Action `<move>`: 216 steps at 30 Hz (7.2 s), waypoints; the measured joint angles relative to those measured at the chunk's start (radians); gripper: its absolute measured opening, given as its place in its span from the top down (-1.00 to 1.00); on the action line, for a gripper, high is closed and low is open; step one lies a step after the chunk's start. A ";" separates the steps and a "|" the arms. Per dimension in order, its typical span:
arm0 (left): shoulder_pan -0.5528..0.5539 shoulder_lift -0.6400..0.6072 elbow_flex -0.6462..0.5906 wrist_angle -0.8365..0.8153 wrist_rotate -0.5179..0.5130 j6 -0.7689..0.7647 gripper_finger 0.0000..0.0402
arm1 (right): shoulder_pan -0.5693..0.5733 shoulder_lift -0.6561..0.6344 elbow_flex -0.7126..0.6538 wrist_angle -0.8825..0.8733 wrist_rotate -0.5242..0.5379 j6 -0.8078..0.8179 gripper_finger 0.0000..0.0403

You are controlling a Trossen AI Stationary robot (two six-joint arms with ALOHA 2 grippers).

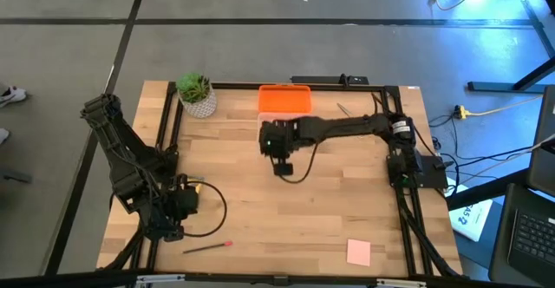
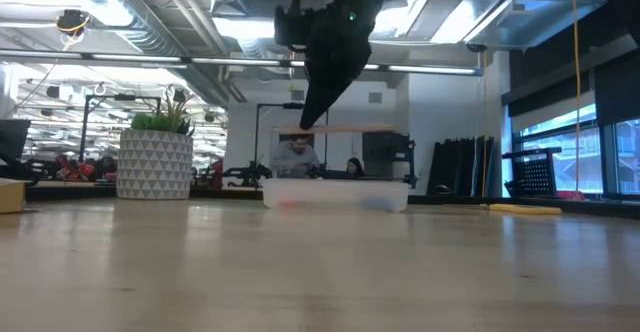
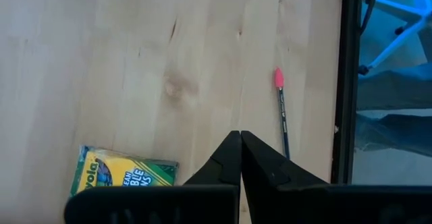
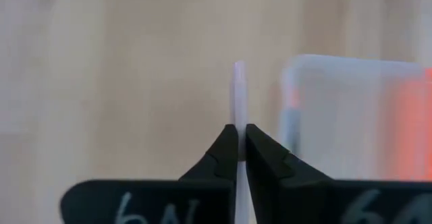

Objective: Pack school essentials
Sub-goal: Put the pink pen into the orange supply box, then put the black pencil into the orange supply box

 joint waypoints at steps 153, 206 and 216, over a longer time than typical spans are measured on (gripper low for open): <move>-0.195 0.000 0.000 0.067 -0.131 0.014 1.00 | 0.357 0.206 0.284 0.314 -0.233 0.111 0.51; -0.195 0.000 0.000 0.067 -0.120 0.031 1.00 | 0.406 0.567 0.285 0.823 -0.235 0.005 0.08; -0.195 0.000 0.000 0.067 -0.120 0.027 1.00 | 0.403 0.567 0.285 0.819 -0.234 0.004 0.17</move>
